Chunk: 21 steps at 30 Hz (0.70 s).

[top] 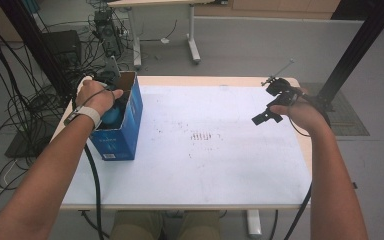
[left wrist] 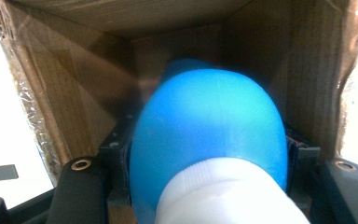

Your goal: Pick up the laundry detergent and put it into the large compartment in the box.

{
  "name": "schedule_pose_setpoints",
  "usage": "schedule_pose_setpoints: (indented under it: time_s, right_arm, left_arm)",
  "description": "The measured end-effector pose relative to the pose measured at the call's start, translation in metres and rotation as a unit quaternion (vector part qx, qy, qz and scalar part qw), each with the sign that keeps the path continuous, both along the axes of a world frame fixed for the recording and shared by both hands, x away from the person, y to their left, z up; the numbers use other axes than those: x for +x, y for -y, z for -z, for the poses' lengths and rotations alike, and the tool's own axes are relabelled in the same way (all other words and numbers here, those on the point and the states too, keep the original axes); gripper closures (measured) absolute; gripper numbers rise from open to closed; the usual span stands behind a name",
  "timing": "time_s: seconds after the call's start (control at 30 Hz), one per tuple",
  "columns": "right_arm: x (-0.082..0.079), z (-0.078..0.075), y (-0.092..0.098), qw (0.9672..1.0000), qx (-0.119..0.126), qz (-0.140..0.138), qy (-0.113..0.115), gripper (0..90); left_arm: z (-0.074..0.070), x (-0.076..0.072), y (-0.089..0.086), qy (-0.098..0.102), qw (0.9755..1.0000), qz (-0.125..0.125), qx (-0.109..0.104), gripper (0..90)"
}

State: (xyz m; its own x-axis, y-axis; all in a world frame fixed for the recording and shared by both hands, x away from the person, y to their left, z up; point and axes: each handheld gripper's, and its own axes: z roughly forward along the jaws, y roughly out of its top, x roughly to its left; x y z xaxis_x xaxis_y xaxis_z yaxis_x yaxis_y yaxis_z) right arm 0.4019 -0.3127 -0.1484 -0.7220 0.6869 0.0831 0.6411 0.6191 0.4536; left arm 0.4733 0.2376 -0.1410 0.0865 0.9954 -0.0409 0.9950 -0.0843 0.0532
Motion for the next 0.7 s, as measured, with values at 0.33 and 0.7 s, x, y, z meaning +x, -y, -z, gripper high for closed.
schedule_pose_setpoints:
  time_s: [0.33,0.7]
  right_arm:
    - [-0.0007,-0.0007,0.0008,1.0000,0.000,-0.001,0.002,9.1]
    - [-0.0019,-0.0010,0.0022,1.0000,0.000,0.000,0.002,9.1]
  left_arm:
    - [0.0001,-0.0004,0.0000,0.001,1.0000,0.000,0.000,37.1]
    - [-0.0002,0.0000,0.0007,-0.001,1.0000,0.003,0.001,37.1]
